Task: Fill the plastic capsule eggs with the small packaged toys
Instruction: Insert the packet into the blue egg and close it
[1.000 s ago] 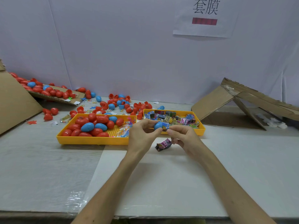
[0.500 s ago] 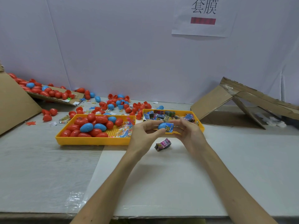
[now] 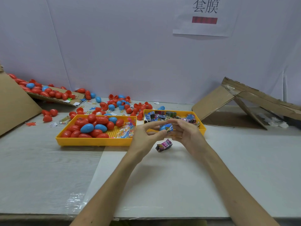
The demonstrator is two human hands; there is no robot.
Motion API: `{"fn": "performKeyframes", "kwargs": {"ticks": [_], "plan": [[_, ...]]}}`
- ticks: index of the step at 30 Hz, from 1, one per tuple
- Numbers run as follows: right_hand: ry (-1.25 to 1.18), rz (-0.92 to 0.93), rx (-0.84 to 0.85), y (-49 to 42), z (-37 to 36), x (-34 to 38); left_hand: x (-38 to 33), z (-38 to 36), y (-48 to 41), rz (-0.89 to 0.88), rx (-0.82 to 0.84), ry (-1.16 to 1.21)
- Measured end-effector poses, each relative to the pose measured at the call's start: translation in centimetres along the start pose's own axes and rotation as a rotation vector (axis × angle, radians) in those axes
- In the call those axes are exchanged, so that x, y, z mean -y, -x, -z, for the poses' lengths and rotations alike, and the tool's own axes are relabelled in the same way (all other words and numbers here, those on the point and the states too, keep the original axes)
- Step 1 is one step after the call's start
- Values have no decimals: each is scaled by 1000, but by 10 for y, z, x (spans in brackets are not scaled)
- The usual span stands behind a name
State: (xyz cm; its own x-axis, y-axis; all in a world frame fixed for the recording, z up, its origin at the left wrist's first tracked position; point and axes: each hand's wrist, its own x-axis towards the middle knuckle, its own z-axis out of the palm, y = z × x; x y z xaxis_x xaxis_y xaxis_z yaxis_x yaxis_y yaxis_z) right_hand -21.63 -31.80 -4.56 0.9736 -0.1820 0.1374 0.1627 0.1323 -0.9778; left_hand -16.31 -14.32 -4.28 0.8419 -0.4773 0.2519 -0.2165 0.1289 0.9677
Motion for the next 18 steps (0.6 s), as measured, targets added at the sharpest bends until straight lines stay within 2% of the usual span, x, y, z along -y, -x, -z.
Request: {"fn": "performKeyframes", "kwargs": {"ticks": [5, 11, 18], "plan": [[-17, 71, -1, 0, -1, -4, -2, 7, 0, 204, -7, 335], [338, 349, -190, 2, -21, -15, 1, 8, 1, 332, 73, 587], [566, 637, -352, 6, -34, -26, 3, 6, 2, 440, 109, 773]]}}
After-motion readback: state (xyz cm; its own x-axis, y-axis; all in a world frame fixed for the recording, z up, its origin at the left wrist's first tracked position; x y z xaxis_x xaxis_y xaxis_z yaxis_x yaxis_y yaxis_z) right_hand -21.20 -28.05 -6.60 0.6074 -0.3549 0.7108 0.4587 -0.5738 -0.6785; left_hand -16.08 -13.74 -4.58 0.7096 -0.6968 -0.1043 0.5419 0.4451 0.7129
